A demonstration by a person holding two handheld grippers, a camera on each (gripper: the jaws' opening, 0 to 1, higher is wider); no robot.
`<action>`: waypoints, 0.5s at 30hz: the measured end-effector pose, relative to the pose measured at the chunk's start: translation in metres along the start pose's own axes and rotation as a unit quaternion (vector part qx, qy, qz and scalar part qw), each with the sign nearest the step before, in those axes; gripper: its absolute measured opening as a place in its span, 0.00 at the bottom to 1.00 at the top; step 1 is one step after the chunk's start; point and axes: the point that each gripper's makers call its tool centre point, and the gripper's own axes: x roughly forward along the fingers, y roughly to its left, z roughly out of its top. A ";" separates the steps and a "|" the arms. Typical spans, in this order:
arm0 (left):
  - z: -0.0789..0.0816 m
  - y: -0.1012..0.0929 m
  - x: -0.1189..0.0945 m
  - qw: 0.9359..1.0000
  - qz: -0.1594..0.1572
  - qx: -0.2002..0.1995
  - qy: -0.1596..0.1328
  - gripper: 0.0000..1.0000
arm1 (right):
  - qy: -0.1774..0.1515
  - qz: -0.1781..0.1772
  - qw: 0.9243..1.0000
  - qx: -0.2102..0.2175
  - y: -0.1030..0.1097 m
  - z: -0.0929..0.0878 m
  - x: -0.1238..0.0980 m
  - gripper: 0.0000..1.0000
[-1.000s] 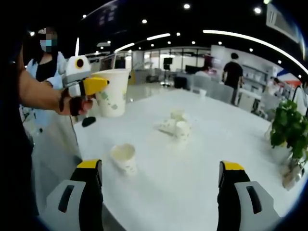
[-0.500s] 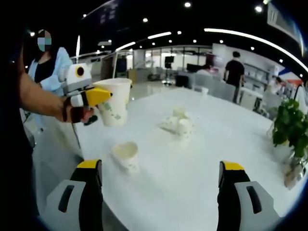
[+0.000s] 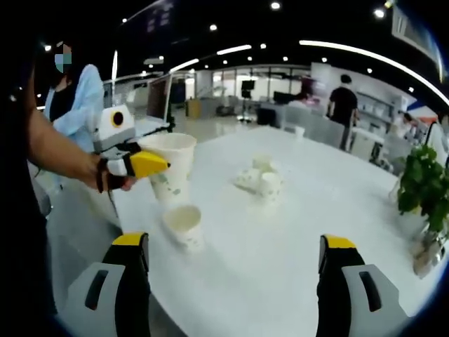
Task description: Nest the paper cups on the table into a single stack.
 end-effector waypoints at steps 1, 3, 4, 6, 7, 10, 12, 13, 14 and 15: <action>-0.003 0.001 0.000 1.000 0.001 0.004 0.001 0.37 | 0.001 0.001 1.000 -0.001 0.001 0.000 0.000 1.00; -0.005 0.003 0.000 1.000 0.005 0.002 -0.002 0.37 | 0.004 0.002 1.000 -0.002 0.001 -0.001 0.000 1.00; -0.006 0.004 0.000 1.000 0.006 0.001 -0.003 0.38 | 0.004 0.002 1.000 -0.002 0.002 -0.001 0.000 1.00; -0.012 0.005 0.000 1.000 0.009 0.000 0.000 0.38 | 0.004 0.001 1.000 -0.003 0.001 -0.001 -0.001 1.00; -0.016 0.004 0.000 1.000 0.009 -0.001 0.006 0.37 | 0.004 0.001 1.000 -0.003 0.001 -0.001 -0.001 1.00; -0.024 0.005 0.000 1.000 0.011 -0.006 0.010 0.38 | 0.006 0.000 1.000 -0.002 0.000 -0.002 -0.002 1.00; -0.029 0.005 0.000 1.000 0.013 -0.006 0.012 0.38 | 0.008 0.001 1.000 -0.003 0.001 -0.003 -0.003 1.00; -0.033 0.006 0.000 1.000 0.014 -0.006 0.015 0.38 | 0.009 0.001 1.000 -0.003 0.001 -0.004 -0.003 1.00; -0.036 0.007 0.000 1.000 0.015 -0.007 0.017 0.37 | 0.010 0.001 1.000 -0.004 0.001 -0.005 -0.003 1.00; -0.038 0.007 0.000 1.000 0.016 -0.008 0.019 0.38 | 0.011 0.001 1.000 -0.003 0.001 -0.006 -0.003 1.00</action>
